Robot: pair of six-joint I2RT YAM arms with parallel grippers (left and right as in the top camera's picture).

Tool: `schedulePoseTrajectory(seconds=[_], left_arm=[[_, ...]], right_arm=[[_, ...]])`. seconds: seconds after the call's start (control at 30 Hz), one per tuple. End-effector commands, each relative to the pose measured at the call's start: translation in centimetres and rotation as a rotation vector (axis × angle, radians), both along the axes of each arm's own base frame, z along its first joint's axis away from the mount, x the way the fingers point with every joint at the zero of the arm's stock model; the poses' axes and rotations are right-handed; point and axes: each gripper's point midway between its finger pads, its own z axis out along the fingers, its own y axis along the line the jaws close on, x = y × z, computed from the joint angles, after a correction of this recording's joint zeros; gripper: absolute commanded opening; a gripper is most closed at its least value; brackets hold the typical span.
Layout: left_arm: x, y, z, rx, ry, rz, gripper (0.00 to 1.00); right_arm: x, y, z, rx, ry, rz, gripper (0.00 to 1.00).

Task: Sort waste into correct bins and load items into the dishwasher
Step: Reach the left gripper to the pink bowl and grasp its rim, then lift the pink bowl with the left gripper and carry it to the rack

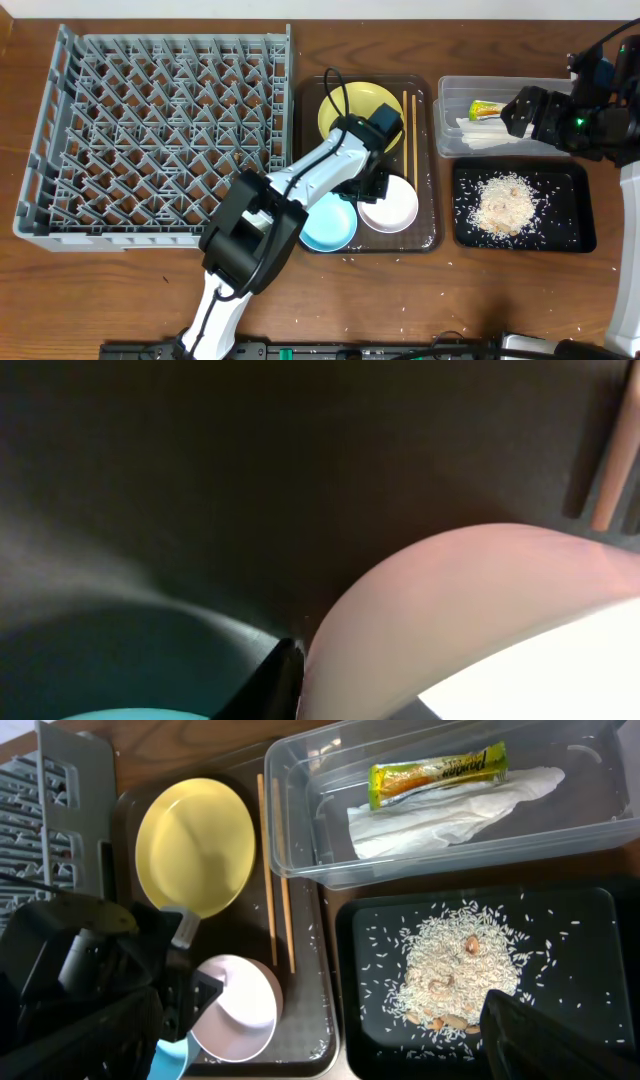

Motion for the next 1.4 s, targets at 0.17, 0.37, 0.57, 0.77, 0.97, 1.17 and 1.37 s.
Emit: schedulePoseTrajectory(seconds=[0.17, 0.37, 0.57, 0.77, 0.97, 1.17, 1.37], left_arm=[[-0.8, -1.0, -0.9, -0.011, -0.004, -0.03, 0.08], [-0.2, -0.9, 0.4, -0.039, -0.026, -0.014, 0.07], [1.4, -0.3, 9.3, -0.165, -0.197, -0.045, 0.07], [4.5, 7.5, 13.0, 0.06, -0.379, 0.062, 0.08], [9.5, 20.7, 16.1, 0.494, -0.6, 0.306, 0.07], [11.7, 29.0, 23.3, 0.954, -0.906, 0.5, 0.07], [13.0, 31.5, 26.0, 1.144, -1.018, 0.579, 0.08]], right_arm=[[0.0, -0.2, 0.3, -0.001, -0.007, -0.009, 0.99], [0.0, -0.2, 0.3, -0.001, -0.007, -0.009, 0.99], [0.0, -0.2, 0.3, -0.001, -0.007, -0.009, 0.99], [0.0, -0.2, 0.3, -0.001, -0.007, -0.009, 0.99], [0.0, -0.2, 0.3, -0.001, -0.007, -0.009, 0.99], [0.0, -0.2, 0.3, -0.001, -0.007, -0.009, 0.99], [0.0, -0.2, 0.3, -0.001, -0.007, -0.009, 0.99]])
